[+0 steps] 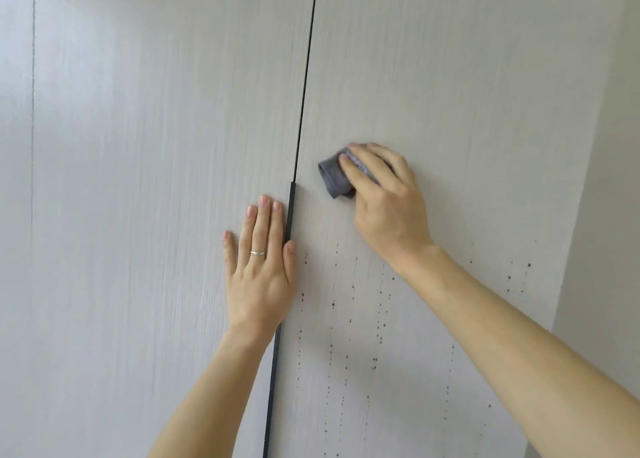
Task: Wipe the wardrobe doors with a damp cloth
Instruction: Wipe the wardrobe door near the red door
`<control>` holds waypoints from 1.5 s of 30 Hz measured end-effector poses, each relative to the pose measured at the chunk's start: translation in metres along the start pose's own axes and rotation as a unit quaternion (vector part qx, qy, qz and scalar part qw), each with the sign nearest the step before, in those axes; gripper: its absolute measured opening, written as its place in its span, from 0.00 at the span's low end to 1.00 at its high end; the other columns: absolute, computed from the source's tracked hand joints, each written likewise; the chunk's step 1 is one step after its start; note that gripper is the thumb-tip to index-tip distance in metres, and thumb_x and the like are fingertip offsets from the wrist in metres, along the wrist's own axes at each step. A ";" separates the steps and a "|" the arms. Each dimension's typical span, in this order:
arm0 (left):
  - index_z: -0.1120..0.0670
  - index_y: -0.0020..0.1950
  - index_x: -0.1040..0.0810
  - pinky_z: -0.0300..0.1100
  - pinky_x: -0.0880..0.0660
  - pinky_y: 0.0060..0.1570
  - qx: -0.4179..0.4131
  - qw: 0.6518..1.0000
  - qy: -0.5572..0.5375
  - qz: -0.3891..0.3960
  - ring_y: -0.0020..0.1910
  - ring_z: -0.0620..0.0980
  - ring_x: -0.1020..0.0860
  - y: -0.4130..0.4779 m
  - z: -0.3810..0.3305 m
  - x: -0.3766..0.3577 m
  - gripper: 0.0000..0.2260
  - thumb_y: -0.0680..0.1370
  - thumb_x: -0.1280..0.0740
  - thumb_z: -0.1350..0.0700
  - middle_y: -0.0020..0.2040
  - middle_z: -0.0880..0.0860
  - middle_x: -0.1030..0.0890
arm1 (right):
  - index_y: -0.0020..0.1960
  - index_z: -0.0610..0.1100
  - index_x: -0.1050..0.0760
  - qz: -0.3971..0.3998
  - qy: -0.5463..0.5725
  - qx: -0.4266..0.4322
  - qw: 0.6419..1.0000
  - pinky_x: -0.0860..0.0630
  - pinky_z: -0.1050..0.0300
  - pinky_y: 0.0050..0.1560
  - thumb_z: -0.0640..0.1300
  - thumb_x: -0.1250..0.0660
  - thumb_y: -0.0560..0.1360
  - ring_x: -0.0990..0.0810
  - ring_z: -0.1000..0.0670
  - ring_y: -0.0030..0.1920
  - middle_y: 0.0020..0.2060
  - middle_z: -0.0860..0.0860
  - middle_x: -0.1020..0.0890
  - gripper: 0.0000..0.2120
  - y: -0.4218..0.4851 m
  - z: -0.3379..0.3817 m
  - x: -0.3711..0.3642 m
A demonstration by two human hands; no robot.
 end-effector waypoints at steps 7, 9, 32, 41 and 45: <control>0.53 0.82 0.43 0.60 0.49 0.78 -0.001 1.000 -0.018 0.006 0.81 0.49 0.48 -0.001 0.000 0.001 0.25 0.85 0.52 0.50 0.83 0.50 0.45 | 0.61 0.41 0.18 0.082 0.024 0.121 0.989 0.28 0.48 0.69 0.33 0.43 0.82 0.21 0.42 0.64 0.63 0.44 0.19 0.17 -0.095 0.022 0.021; 0.53 0.82 0.43 0.60 0.51 0.78 0.001 1.000 -0.025 0.010 0.82 0.48 0.49 0.000 0.001 0.002 0.25 0.85 0.52 0.49 0.83 0.48 0.47 | 0.62 0.41 0.18 0.075 0.006 0.088 0.993 0.26 0.50 0.66 0.33 0.44 0.82 0.22 0.42 0.65 0.63 0.44 0.19 0.18 -0.079 -0.007 0.031; 0.53 0.82 0.44 0.60 0.51 0.78 0.008 0.998 -0.049 0.035 0.82 0.53 0.48 0.000 -0.006 0.010 0.25 0.85 0.52 0.48 0.83 0.49 0.47 | 0.67 0.39 0.23 0.003 -0.020 -0.226 0.974 0.41 0.67 0.74 0.26 0.39 0.77 0.29 0.43 0.72 0.69 0.44 0.25 0.22 -0.098 -0.166 0.106; 0.53 0.83 0.46 0.60 0.53 0.79 0.005 0.998 -0.045 0.046 0.82 0.52 0.50 -0.001 -0.005 0.008 0.24 0.86 0.51 0.51 0.83 0.50 0.49 | 0.70 0.38 0.27 0.062 -0.012 -0.197 0.978 0.35 0.53 0.75 0.27 0.43 0.79 0.32 0.40 0.74 0.71 0.42 0.27 0.22 -0.241 -0.095 0.110; 0.53 0.83 0.46 0.60 0.54 0.79 0.004 0.998 -0.049 0.036 0.82 0.53 0.50 -0.004 -0.007 0.010 0.24 0.86 0.52 0.50 0.83 0.50 0.49 | 0.69 0.38 0.25 0.076 0.001 -0.206 0.976 0.38 0.60 0.75 0.23 0.42 0.76 0.31 0.41 0.74 0.71 0.44 0.27 0.25 -0.222 -0.110 0.111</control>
Point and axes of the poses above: each hand's wrist, its own y-axis towards the middle knuckle, its own x-axis out of the back of the hand, z = x × y, the point moved 7 cm from there along y, towards the middle knuckle
